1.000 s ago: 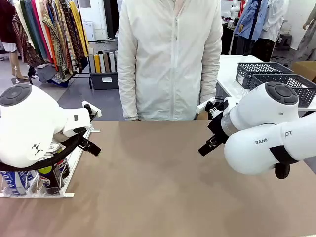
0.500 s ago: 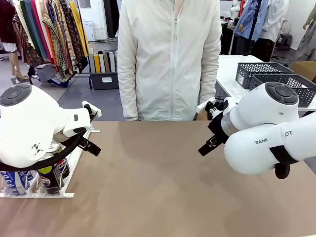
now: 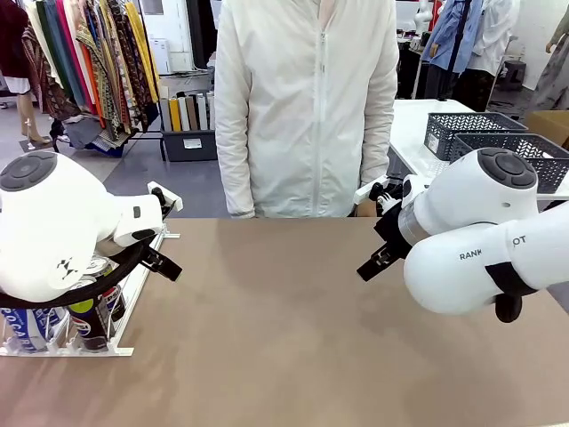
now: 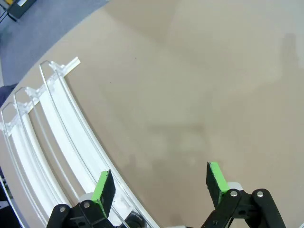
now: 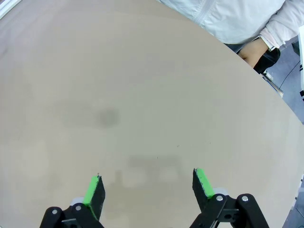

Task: Retrieve and store the cans from the dispenser.
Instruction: Pick up one can from the Automatic Can Dispenser and place it in the middle of the table.

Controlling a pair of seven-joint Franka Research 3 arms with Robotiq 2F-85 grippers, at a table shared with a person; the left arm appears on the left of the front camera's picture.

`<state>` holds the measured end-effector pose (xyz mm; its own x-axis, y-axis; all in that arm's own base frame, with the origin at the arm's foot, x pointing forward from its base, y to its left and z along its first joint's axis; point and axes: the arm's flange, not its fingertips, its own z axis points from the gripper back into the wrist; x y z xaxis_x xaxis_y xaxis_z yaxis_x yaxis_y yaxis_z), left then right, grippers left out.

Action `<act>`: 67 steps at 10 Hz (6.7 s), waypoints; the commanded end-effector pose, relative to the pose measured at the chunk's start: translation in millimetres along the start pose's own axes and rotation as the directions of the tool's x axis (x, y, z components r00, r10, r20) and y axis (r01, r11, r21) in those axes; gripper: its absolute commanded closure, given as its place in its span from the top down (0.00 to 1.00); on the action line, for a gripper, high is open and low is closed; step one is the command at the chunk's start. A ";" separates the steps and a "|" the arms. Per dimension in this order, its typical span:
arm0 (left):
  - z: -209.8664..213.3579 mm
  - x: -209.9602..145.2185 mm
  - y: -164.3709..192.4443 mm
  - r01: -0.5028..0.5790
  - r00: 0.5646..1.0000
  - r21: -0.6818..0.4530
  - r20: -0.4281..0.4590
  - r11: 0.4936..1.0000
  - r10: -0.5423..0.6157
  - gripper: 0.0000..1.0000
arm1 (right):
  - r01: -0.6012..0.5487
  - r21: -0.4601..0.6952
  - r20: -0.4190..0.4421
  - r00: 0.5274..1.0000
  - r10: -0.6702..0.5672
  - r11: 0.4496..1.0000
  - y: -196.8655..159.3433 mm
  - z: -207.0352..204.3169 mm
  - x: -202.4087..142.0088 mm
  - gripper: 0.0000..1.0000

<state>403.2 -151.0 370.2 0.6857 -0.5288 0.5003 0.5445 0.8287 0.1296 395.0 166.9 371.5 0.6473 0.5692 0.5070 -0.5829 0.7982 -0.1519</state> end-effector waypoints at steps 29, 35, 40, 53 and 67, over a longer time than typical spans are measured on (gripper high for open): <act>260.5 -204.3 225.5 -0.624 0.720 -0.706 -0.352 0.335 0.598 1.00 | 0.465 0.885 -0.161 0.328 -0.931 0.011 -233.3 205.9 -292.4 1.00; 206.2 -91.9 81.5 -0.548 0.762 -0.210 -0.525 0.810 0.379 1.00 | 0.465 0.885 -0.161 0.328 -0.931 0.011 -233.3 205.9 -292.4 1.00; 182.7 -68.8 47.9 -0.552 0.767 -0.063 -0.429 0.831 0.477 1.00 | 0.465 0.885 -0.161 0.328 -0.931 0.011 -233.3 205.9 -292.4 1.00; 80.4 -59.2 56.3 -0.572 0.711 0.108 -0.429 0.813 0.557 1.00 | 0.465 0.885 -0.161 0.328 -0.931 0.011 -233.3 205.9 -292.4 1.00; 59.3 -55.1 47.7 -0.574 0.700 0.161 -0.413 0.803 0.583 0.00 | 0.465 0.885 -0.161 0.328 -0.931 0.011 -233.3 205.9 -292.4 1.00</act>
<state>369.0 -68.0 409.9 0.9980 0.0187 0.0609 -0.0144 0.9974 -0.0706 240.6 -225.1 431.9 0.8374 -0.5250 0.1520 -0.1159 0.1012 0.9881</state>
